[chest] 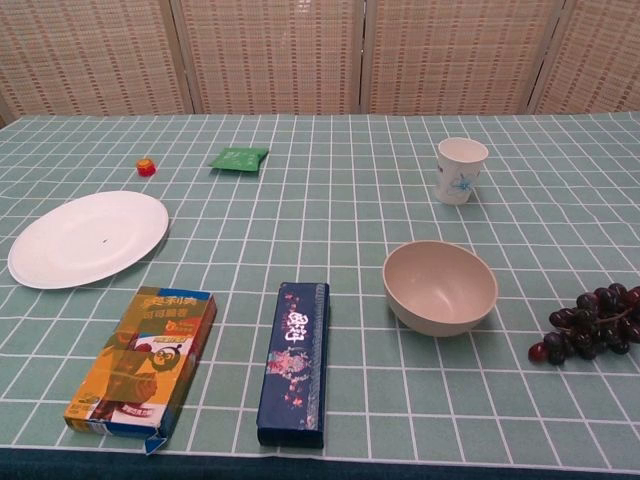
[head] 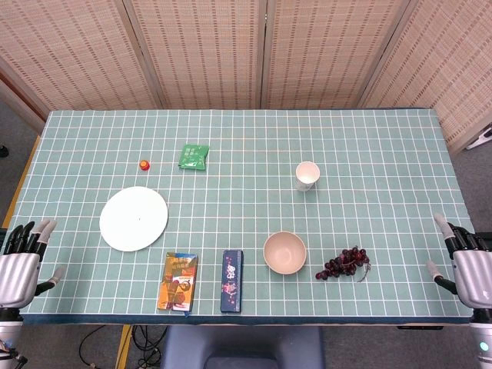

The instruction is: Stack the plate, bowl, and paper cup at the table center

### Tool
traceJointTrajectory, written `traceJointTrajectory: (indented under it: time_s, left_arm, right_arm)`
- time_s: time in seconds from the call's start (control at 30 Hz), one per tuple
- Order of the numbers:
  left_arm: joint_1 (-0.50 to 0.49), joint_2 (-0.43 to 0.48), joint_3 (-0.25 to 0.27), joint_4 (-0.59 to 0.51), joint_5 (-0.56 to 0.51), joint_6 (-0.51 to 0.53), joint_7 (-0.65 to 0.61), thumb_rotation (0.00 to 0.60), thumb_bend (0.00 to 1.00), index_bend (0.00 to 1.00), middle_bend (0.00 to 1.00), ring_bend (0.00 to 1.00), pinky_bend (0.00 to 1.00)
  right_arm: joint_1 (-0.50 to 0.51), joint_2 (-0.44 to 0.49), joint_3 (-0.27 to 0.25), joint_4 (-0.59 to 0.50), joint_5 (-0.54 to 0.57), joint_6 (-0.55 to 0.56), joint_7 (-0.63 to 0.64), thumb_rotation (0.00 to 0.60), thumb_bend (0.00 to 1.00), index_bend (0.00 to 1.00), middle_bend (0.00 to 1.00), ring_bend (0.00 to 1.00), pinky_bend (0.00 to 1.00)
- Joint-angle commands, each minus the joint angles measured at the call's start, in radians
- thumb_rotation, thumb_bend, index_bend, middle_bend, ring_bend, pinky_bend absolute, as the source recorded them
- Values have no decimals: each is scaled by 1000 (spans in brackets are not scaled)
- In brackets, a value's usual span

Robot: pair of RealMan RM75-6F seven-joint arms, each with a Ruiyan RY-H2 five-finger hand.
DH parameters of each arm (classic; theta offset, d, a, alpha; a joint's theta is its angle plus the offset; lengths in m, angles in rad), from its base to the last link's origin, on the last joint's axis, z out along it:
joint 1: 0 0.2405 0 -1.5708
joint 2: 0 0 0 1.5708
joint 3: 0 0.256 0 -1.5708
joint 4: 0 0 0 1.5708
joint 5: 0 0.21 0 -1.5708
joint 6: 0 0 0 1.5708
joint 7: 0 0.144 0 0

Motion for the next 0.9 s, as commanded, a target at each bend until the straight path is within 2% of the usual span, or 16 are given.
traceJointTrajectory:
  time_s: [0.03,0.9]
  left_arm:
    - [-3,1,1,-2,0,-3,3,600,269,39,0,26,55]
    - [-24,-10,2,38,37,-4,-29,600,269,62,0,42,55]
  right_arm:
    - [1,-1,1,1,0,-1,2,600,278,65,177,182,252]
    - [-15,3,22,8,-19,59,15,600,278,65,177,182,251]
